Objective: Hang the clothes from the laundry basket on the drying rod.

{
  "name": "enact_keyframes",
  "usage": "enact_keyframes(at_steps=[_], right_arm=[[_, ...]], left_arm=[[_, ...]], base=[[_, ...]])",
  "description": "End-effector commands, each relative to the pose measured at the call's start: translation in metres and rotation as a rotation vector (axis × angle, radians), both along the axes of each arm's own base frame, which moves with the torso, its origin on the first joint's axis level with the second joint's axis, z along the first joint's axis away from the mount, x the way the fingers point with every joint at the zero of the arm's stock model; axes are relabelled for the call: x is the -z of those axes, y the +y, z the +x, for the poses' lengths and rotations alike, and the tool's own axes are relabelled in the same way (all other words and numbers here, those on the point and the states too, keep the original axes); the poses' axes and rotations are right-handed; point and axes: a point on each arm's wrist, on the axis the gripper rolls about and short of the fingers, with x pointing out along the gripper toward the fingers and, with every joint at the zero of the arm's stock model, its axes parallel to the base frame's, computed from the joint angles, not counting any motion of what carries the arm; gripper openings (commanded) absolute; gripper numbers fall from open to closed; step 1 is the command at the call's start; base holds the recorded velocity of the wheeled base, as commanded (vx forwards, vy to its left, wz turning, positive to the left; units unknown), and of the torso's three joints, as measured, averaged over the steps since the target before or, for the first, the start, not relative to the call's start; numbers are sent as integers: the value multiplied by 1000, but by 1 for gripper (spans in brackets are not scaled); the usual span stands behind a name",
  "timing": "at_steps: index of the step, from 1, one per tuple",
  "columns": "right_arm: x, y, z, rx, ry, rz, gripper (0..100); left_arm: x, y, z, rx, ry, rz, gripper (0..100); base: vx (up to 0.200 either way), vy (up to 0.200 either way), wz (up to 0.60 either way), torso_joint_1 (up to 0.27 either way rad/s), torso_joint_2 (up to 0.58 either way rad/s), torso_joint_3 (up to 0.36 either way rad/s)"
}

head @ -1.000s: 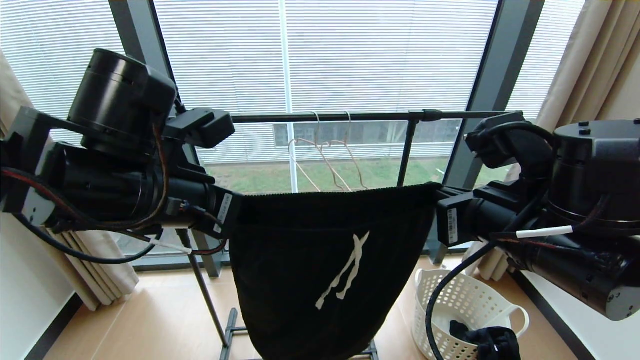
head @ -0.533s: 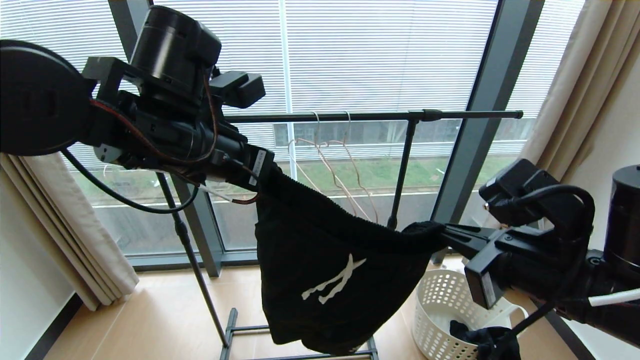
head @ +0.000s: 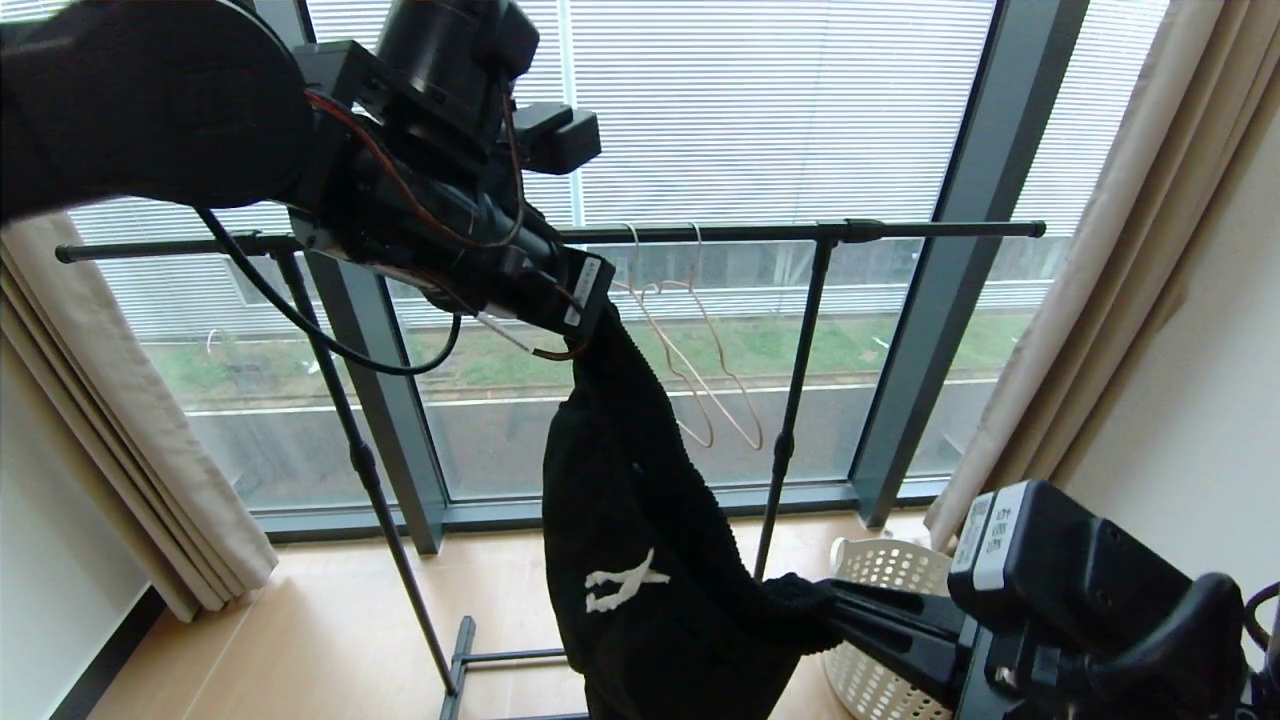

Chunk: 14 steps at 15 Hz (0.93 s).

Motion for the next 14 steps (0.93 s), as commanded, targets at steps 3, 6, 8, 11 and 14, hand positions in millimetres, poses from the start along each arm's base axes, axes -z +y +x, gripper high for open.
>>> enact_keyframes(at_steps=[3,6,8,11,14], right_arm=[[15,30,-13,-102,59,-31,0],[19,52,-18,-90,148,48,0],[20,65,-16,-63,171,105,0],[14,68,-15,-25,181,187,0],[14,63,-11,18,165,169,0]], left_arm=[[33,-17,19,4,84,57,0],[35,-22,17,12,94,56,0],[35,-25,15,22,95,57,0],[35,-25,14,22,102,61,0],[33,-22,10,22,111,68,0]], base=[[0,0,0,0,0,0],[0,0,0,0,0,0],[0,0,0,0,0,0],[0,0,0,0,0,0],[0,0,0,0,0,0]])
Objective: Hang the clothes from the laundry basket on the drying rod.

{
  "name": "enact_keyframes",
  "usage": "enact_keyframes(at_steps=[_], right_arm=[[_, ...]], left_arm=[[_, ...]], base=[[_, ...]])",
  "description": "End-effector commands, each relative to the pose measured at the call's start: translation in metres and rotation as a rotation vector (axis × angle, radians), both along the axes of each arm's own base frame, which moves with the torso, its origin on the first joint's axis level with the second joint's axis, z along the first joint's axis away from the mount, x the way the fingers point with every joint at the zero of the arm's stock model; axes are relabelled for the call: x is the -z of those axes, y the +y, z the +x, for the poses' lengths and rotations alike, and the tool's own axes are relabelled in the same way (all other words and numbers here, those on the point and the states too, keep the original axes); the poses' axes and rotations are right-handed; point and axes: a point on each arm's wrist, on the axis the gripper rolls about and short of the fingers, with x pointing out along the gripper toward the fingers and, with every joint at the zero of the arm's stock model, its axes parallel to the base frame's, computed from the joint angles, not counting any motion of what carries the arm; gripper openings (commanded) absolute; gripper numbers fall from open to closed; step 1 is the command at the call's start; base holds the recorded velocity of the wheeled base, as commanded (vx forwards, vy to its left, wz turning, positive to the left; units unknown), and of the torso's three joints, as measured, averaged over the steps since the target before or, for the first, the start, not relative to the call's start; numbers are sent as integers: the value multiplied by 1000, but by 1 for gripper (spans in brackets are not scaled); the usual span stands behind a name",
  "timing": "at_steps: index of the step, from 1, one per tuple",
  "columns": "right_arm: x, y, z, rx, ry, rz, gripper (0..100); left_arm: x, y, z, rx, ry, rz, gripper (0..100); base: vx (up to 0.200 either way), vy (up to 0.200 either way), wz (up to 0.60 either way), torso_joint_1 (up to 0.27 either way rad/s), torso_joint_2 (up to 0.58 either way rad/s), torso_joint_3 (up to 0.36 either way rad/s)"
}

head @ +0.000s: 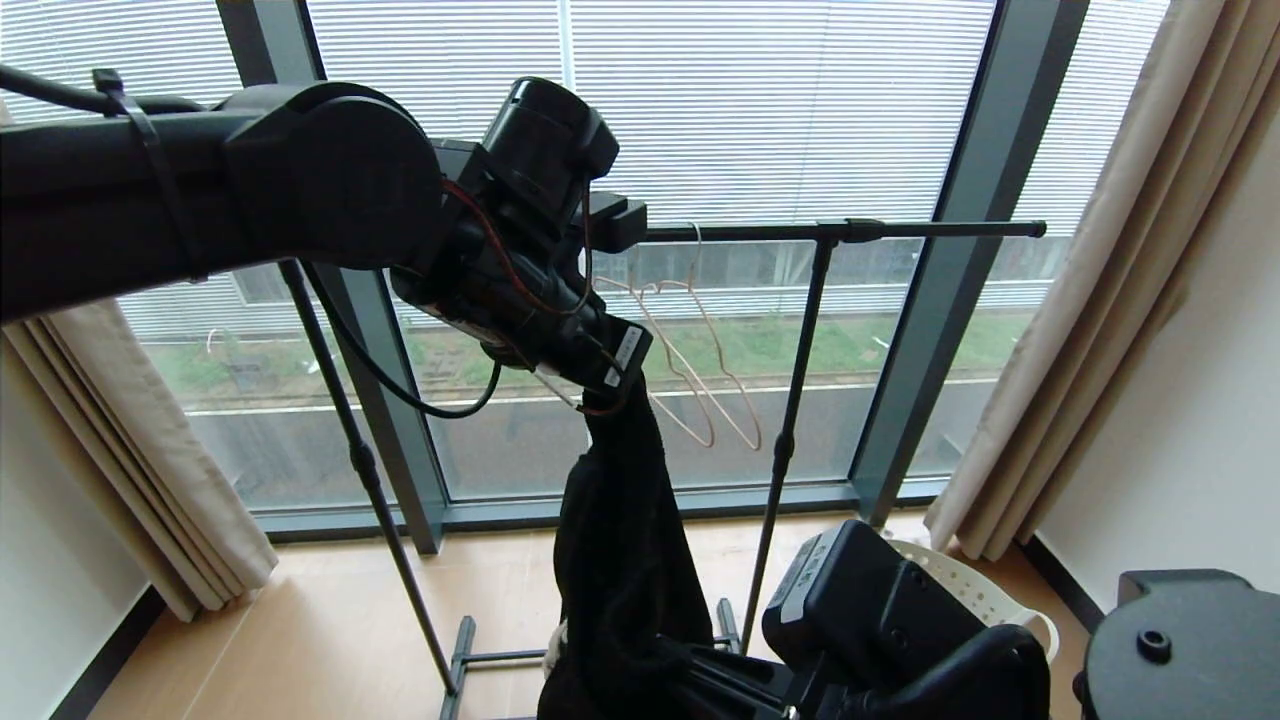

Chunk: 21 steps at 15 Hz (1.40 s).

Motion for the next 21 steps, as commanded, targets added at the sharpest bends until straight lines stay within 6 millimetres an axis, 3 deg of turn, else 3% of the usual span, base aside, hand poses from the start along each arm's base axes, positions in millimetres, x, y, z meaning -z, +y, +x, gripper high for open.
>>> enact_keyframes(at_steps=[1,3,5,6,9,11,15,18,21], right_arm=[[-1,-17,15,72,-10,-79,0],[-4,-37,33,157,-31,-211,0],[-9,-50,63,340,-45,-240,0],[-10,-51,68,367,-46,-240,0],[-19,-59,117,538,-49,-211,0],[-37,-54,137,578,-82,-159,0],[-64,-28,169,584,-141,-77,0],[-65,14,200,557,-168,-34,0],[-61,42,205,516,-181,-9,0]], left_arm=[[-10,8,-7,-4,-4,-3,0],[-24,18,-17,-7,-19,-16,0],[-52,38,-33,-7,-93,-53,0],[-57,42,-36,-7,-108,-55,0],[-42,71,-61,-7,-50,30,0],[-31,80,-76,-8,-5,62,0],[-3,88,-113,45,92,124,0],[14,64,-150,137,175,117,0],[15,43,-167,181,194,60,0]], base=[[0,0,0,0,0,0],[0,0,0,0,0,0],[0,0,0,0,0,0],[0,0,0,0,0,0],[0,0,0,0,0,0],[0,0,0,0,0,0],[0,0,0,0,0,0],[0,0,0,0,0,0],[0,0,0,0,0,0]])
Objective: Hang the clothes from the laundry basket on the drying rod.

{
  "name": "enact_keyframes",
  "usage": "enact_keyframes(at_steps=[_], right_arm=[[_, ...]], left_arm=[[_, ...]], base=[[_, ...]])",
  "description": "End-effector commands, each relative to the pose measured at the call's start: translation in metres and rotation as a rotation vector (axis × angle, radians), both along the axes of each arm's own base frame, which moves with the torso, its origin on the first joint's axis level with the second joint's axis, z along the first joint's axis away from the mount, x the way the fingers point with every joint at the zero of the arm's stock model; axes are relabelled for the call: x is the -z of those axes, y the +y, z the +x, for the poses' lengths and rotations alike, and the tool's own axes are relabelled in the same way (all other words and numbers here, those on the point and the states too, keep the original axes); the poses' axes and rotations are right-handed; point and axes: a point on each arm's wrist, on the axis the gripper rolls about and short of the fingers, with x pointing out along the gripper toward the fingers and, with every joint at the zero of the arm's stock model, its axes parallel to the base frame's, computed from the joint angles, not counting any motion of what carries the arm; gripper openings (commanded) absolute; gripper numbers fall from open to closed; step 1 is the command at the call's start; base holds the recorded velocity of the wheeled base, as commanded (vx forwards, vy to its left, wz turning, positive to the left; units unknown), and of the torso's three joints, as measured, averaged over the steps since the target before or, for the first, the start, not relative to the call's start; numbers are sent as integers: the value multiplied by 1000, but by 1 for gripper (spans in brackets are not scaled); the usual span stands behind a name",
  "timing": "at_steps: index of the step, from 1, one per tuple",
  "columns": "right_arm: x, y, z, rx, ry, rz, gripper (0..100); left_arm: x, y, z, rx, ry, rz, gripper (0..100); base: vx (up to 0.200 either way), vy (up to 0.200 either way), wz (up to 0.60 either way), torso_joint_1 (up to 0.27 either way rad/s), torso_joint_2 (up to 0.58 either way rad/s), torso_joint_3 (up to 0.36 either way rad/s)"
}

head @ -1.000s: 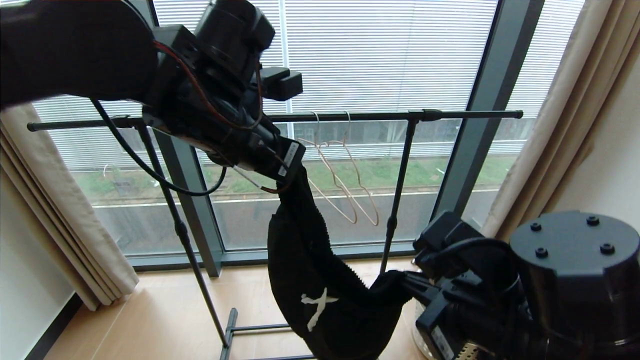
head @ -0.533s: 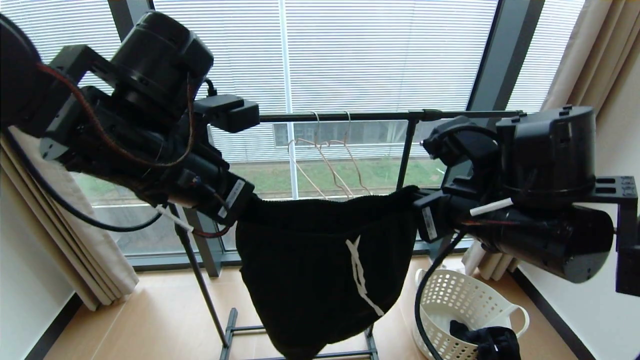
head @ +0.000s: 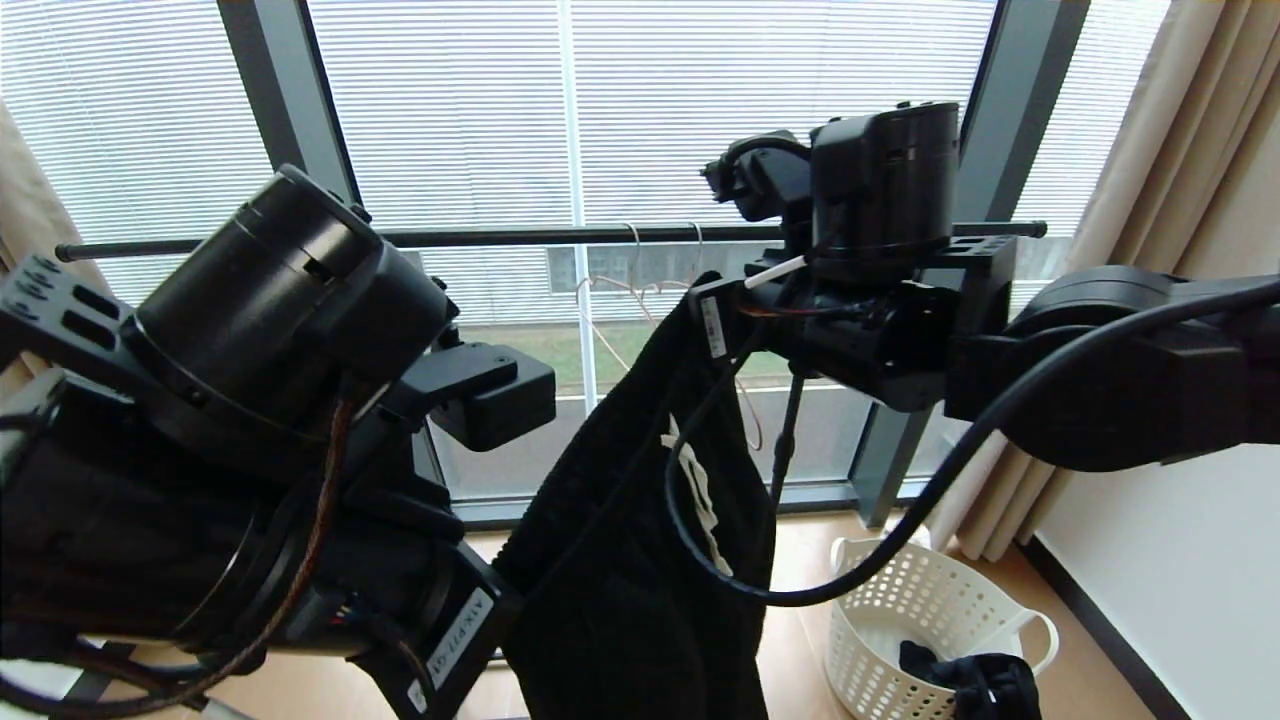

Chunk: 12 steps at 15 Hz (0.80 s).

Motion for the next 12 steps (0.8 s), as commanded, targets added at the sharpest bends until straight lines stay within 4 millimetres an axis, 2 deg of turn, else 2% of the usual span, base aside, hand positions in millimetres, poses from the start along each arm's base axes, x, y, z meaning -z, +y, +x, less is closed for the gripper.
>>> enact_keyframes(at_steps=[1,5,7,11,12], right_arm=[[20,34,9,-44,17,-17,0],[34,54,13,-71,28,-24,0],[38,60,8,-85,39,-17,0],[39,59,3,-79,61,12,0],[29,48,-1,-66,56,36,0]], left_arm=[[-1,-17,-17,58,-5,-63,0],[0,-36,-22,93,-19,-121,0],[0,-37,-25,104,-22,-124,0],[4,-30,-26,75,-9,-119,0],[5,-17,-25,42,-9,-118,0]], base=[[0,0,0,0,0,0],[0,0,0,0,0,0],[0,0,0,0,0,0],[0,0,0,0,0,0],[0,0,0,0,0,0]])
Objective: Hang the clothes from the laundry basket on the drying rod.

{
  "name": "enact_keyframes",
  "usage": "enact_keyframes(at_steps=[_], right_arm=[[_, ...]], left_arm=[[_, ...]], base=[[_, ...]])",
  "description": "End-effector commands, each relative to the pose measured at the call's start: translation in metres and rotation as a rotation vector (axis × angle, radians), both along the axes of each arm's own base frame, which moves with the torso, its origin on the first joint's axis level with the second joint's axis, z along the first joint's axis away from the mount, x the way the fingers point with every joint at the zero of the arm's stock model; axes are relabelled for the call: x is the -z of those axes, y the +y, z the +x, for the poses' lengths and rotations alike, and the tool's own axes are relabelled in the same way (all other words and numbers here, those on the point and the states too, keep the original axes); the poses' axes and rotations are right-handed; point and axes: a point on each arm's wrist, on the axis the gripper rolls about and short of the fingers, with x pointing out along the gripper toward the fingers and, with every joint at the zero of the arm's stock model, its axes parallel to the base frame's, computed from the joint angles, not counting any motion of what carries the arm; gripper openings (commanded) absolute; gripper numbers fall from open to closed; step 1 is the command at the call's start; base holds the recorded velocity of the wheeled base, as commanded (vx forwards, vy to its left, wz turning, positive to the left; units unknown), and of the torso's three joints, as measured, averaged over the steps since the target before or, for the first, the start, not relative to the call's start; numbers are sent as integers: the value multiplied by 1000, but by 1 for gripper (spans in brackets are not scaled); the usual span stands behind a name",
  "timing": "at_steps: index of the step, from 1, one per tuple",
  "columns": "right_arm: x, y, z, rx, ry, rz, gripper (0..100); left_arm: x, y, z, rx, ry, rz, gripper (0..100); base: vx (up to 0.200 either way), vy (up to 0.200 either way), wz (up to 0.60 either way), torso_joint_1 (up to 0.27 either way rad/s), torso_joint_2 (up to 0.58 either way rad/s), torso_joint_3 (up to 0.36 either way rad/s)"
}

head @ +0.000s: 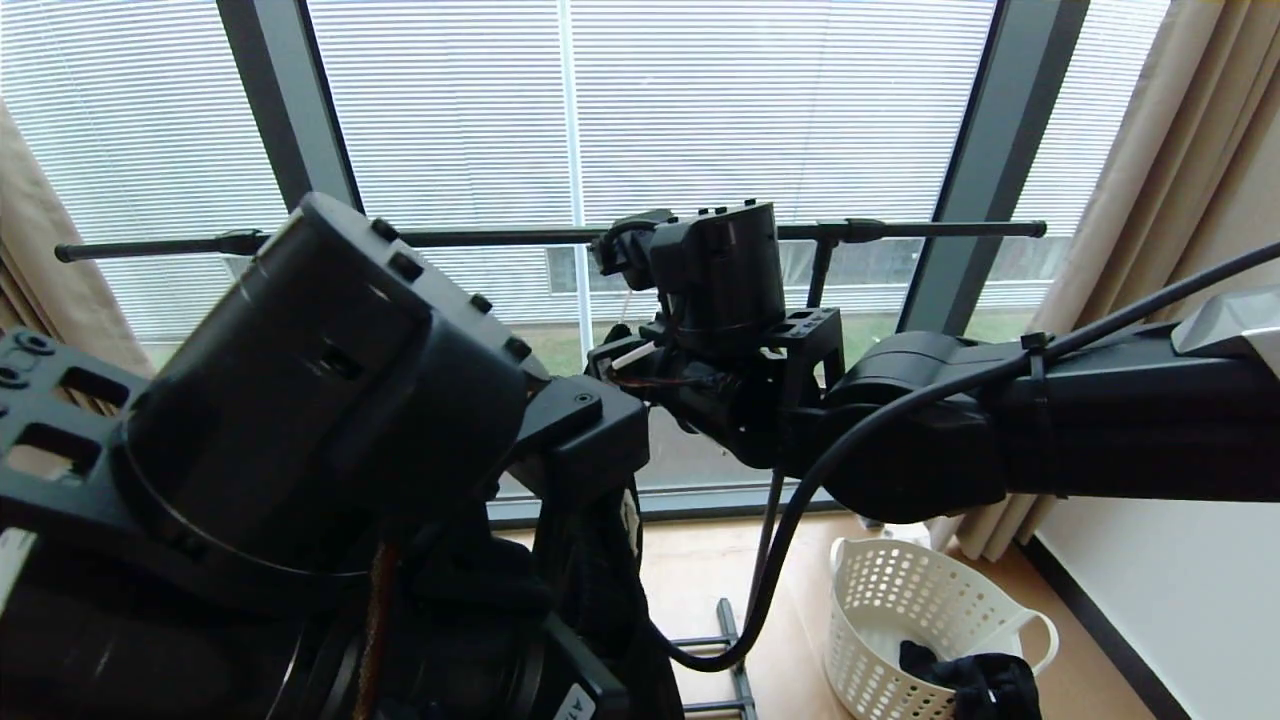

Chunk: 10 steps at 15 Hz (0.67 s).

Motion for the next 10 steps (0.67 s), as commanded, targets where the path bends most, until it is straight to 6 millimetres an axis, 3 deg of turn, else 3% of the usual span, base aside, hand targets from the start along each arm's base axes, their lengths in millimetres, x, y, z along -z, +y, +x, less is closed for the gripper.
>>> enact_keyframes(at_steps=[1,3,6,10], right_arm=[[-14,-16,-6,18,-8,30,0],[-24,-37,-13,54,1,73,0],[-43,-87,-38,103,-7,87,0],[-41,-127,-80,112,11,62,0]], left_arm=[[1,16,1,-40,0,2,0],[5,28,6,-85,-6,-1,0],[12,48,33,-169,-81,-8,0],[20,56,64,-242,-150,-28,0]], base=[[0,0,0,0,0,0],[0,0,0,0,0,0],[0,0,0,0,0,0],[0,0,0,0,0,0]])
